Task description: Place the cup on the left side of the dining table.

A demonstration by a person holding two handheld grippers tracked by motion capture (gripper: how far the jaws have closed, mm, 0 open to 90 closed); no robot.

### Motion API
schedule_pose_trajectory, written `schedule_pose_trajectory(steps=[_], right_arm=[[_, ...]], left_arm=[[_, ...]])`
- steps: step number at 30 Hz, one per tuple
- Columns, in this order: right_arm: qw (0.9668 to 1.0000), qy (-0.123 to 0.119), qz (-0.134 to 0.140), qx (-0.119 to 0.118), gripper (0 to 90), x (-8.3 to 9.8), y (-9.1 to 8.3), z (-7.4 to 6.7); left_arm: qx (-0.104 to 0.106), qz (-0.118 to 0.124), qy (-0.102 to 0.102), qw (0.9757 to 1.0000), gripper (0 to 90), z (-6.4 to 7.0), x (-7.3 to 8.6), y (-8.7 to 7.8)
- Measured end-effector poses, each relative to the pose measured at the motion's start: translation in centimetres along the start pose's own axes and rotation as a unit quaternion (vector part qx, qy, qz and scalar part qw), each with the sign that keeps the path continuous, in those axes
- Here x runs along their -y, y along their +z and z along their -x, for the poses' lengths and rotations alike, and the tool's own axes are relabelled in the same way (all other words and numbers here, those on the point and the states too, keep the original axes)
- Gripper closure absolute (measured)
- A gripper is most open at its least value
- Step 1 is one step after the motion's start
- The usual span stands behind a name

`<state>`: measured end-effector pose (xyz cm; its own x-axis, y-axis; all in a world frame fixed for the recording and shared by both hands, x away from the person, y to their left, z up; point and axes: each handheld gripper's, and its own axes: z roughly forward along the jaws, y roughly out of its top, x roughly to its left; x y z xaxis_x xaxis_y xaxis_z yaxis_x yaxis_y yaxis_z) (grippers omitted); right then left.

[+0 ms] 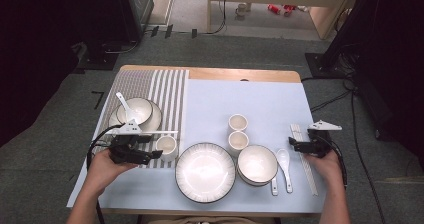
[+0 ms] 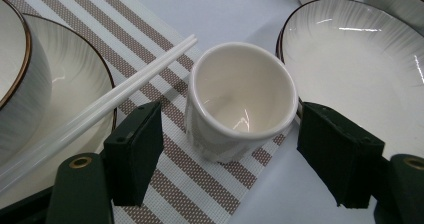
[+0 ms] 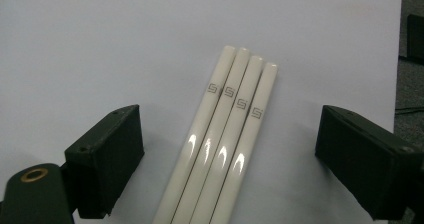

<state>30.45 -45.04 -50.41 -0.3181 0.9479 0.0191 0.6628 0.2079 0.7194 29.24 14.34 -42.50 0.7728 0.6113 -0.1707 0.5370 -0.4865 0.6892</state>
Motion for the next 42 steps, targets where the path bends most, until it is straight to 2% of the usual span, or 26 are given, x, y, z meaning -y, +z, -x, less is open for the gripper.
schedule_pose_trajectory(steps=[6,13,22,24,25,30,34,36,37,42], right_arm=[[1.0000,0.001,0.000,0.000,11.5,0.0,0.0,0.0],[1.0000,0.001,0.000,0.000,11.5,0.0,0.0,0.0],[1.0000,0.001,0.000,0.000,11.5,0.0,0.0,0.0],[1.0000,0.001,0.000,0.000,11.5,0.0,0.0,0.0],[1.0000,0.001,0.000,0.000,11.5,0.0,0.0,0.0],[1.0000,0.001,0.000,0.000,11.5,0.0,0.0,0.0],[1.0000,0.001,0.000,0.000,11.5,0.0,0.0,0.0],[1.0000,0.001,0.000,0.000,11.5,0.0,0.0,0.0],[1.0000,0.001,0.000,0.000,11.5,0.0,0.0,0.0],[1.0000,0.002,0.000,0.000,11.5,0.0,0.0,0.0]], left_arm=[[0.005,0.002,-0.004,1.0000,26.6,-0.4,0.7,0.2],[0.001,0.005,-0.007,1.0000,26.5,-1.0,1.6,0.2],[0.000,-0.004,-0.017,0.9999,26.6,-1.9,2.9,0.7],[-0.002,-0.005,-0.014,0.9999,27.1,-1.9,3.1,0.7],[-0.011,-0.002,-0.008,0.9999,30.0,-1.9,3.3,0.8],[-0.008,-0.008,-0.011,0.9999,29.6,-2.1,3.6,1.1],[-0.008,-0.014,-0.004,0.9999,28.8,-2.0,3.7,1.5],[-0.015,-0.019,-0.002,0.9997,28.7,-1.9,3.8,1.7],[-0.020,-0.024,0.008,0.9995,28.7,-1.7,3.9,1.9],[-0.025,-0.032,0.009,0.9991,28.4,-1.8,4.1,2.3]])
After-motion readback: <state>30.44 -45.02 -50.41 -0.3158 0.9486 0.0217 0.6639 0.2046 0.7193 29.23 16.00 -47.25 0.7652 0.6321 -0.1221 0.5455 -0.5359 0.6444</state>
